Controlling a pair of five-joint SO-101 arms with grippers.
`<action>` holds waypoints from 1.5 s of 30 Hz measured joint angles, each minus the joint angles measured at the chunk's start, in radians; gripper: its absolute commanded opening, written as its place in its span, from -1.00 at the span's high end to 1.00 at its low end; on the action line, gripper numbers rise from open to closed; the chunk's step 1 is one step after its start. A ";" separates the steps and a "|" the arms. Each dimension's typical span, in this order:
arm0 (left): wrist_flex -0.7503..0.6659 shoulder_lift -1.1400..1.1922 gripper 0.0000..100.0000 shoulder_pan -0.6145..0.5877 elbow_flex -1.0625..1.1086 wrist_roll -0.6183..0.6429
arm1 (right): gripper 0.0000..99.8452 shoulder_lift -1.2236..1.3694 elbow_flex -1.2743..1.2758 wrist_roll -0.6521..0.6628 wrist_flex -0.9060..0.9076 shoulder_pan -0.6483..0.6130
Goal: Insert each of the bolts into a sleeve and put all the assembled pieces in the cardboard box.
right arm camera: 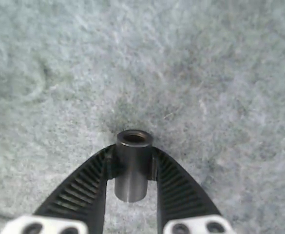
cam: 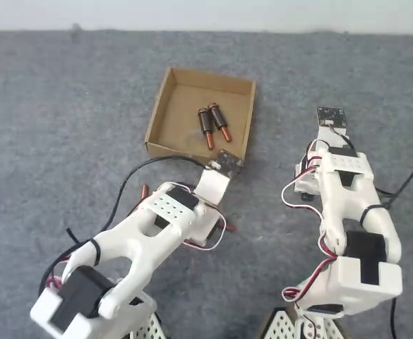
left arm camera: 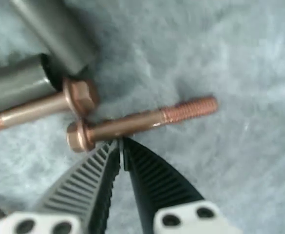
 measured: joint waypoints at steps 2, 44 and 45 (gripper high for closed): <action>-0.021 0.000 0.98 0.000 0.000 0.043 | 0.99 0.000 0.000 0.000 0.000 0.000; 0.035 -0.318 0.69 -0.089 0.006 0.628 | 0.99 -0.002 0.000 0.018 -0.003 0.000; 0.035 -0.318 0.64 -0.089 0.006 0.628 | 0.99 -0.002 0.000 0.018 -0.003 0.000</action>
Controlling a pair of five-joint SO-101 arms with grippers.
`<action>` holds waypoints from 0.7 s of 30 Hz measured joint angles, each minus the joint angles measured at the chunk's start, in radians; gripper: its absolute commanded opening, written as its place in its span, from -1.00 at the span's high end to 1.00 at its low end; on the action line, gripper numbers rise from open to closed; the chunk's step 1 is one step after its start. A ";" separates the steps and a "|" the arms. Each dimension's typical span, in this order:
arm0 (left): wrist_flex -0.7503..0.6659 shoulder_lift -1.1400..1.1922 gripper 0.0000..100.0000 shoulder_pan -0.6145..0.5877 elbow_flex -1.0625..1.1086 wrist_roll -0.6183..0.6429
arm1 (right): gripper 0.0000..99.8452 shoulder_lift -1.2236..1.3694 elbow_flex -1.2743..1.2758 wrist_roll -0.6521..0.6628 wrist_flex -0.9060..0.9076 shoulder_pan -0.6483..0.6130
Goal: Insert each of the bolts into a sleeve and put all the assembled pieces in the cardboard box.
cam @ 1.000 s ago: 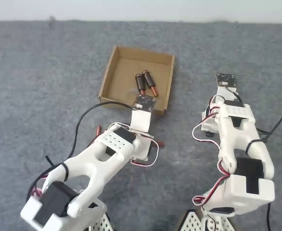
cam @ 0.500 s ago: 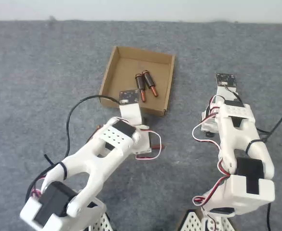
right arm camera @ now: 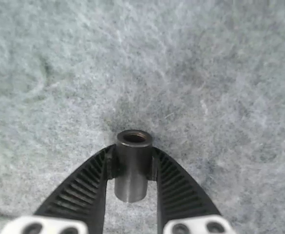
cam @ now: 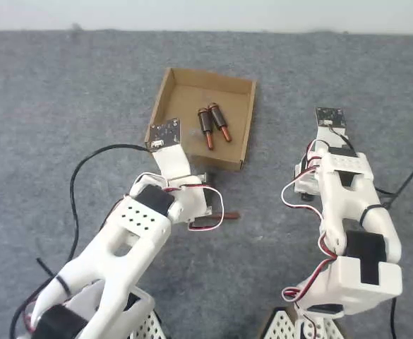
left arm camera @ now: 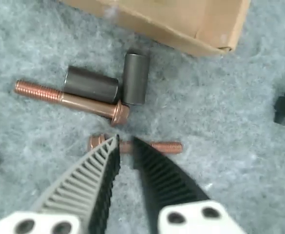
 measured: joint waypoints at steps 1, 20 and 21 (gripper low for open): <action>0.000 0.000 0.59 0.000 0.000 0.000 | 0.99 0.000 0.000 0.000 0.000 0.000; 0.017 0.373 0.57 -0.003 -0.155 0.060 | 0.99 0.000 0.000 0.018 0.000 0.000; 0.017 0.385 0.57 -0.003 -0.166 0.060 | 0.99 0.000 0.000 0.025 0.000 0.000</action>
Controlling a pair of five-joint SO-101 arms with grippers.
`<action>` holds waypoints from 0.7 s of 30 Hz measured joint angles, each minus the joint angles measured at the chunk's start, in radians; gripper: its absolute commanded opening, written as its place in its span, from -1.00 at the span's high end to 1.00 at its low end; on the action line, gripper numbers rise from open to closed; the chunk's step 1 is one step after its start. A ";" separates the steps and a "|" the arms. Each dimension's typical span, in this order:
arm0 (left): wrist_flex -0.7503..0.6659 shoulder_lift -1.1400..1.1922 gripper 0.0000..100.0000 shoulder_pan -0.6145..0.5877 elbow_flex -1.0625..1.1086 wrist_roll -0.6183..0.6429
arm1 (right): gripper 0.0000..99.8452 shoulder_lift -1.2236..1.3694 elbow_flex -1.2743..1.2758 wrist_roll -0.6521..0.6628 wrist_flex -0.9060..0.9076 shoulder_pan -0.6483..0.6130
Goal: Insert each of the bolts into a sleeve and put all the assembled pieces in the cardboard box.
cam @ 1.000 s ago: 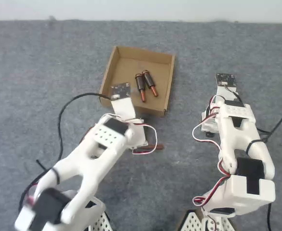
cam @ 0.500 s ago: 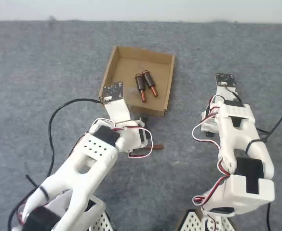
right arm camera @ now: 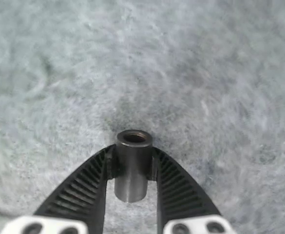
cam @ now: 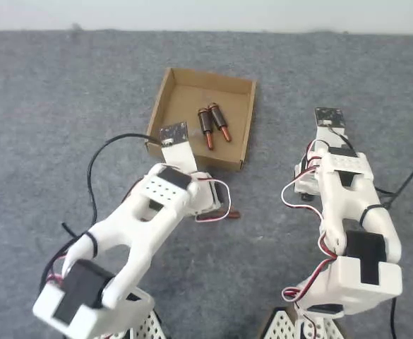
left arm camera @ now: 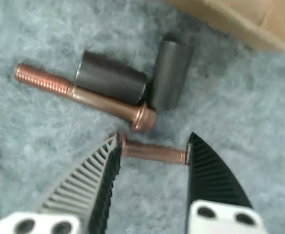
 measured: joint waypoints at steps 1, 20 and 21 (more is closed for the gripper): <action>0.000 0.011 0.57 0.000 -0.011 0.002 | 0.99 0.000 0.000 0.003 0.000 0.000; 0.002 0.015 0.57 0.003 -0.015 0.003 | 0.99 0.000 0.000 0.011 0.000 -0.002; 0.002 -0.028 0.57 0.003 0.003 0.003 | 0.99 0.000 0.000 0.011 0.000 -0.002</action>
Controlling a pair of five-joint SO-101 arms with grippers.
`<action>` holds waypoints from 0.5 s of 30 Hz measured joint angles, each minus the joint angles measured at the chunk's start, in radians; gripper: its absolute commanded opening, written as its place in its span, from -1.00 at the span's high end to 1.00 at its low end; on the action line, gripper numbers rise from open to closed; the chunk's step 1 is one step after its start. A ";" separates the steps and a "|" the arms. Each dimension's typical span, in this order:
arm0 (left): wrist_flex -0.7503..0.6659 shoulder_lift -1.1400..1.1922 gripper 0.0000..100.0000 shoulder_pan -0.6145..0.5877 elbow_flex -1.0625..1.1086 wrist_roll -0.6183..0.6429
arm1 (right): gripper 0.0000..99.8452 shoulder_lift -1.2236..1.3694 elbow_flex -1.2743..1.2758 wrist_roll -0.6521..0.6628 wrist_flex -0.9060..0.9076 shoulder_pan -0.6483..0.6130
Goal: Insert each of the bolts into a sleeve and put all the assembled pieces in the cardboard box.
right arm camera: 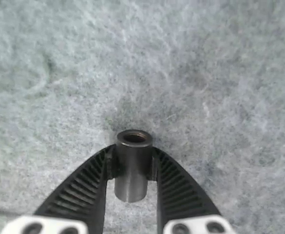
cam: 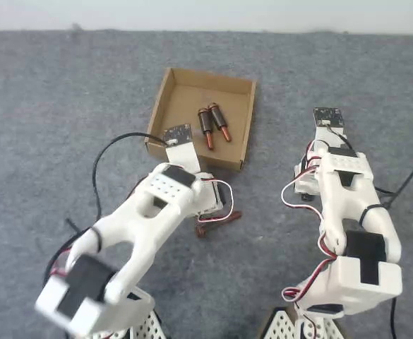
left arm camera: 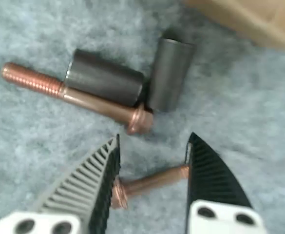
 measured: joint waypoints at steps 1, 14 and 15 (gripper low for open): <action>0.000 -0.049 0.57 0.000 0.021 0.000 | 0.99 0.000 0.000 0.000 0.000 0.000; 0.075 -0.370 0.96 0.138 0.218 -0.198 | 0.99 0.000 0.000 0.000 0.000 0.000; 0.075 -0.350 0.94 0.138 0.218 -0.198 | 0.99 0.000 0.000 0.000 0.000 0.000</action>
